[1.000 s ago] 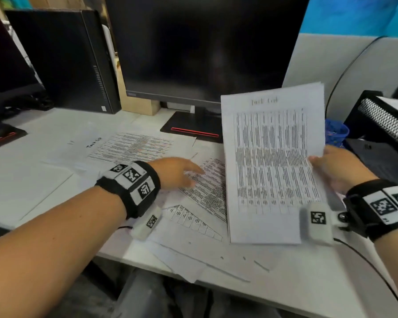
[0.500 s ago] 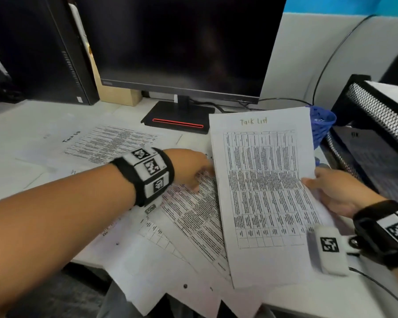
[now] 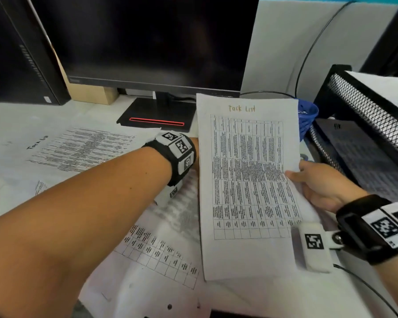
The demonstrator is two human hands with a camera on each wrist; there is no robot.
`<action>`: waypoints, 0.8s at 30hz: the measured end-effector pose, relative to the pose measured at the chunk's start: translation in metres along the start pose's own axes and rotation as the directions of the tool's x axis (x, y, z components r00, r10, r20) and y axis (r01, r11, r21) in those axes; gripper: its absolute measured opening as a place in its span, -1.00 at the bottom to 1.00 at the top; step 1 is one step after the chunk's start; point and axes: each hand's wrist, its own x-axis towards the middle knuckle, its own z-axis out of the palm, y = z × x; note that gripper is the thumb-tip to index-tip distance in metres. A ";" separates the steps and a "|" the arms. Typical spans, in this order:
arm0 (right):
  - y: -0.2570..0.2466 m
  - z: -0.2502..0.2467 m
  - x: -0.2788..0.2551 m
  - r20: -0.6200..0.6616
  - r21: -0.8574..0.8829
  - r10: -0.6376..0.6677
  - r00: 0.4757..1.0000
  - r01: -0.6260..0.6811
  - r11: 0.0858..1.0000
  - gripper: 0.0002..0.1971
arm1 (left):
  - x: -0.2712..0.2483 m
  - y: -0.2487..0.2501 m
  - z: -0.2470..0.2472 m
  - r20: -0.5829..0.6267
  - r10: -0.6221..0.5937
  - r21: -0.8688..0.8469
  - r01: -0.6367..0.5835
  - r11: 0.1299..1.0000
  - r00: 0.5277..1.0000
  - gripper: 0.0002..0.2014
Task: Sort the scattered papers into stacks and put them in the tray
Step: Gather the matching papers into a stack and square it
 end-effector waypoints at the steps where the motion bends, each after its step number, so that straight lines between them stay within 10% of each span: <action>1: -0.002 0.000 0.001 -0.012 -0.001 0.001 1.000 -0.001 1.000 -0.72 | 0.002 -0.004 0.000 -0.063 -0.005 -0.014 0.004 1.000 0.998 -0.63; 5: -0.011 0.001 0.000 -0.040 -0.005 -0.045 0.998 0.045 0.999 -0.72 | -0.003 -0.010 -0.017 -0.213 -0.041 -0.235 -0.010 0.972 0.976 -0.84; 12: -0.033 0.011 -0.009 -0.082 0.124 -0.128 0.988 0.138 0.983 -0.75 | -0.051 -0.063 -0.052 -0.565 -0.309 -0.610 -0.135 0.781 0.765 -0.80; 24: -0.039 0.097 -0.020 0.158 0.398 -0.131 0.979 0.058 0.916 -0.79 | -0.112 -0.100 0.013 -0.219 -0.544 -0.770 0.199 0.606 0.810 -0.71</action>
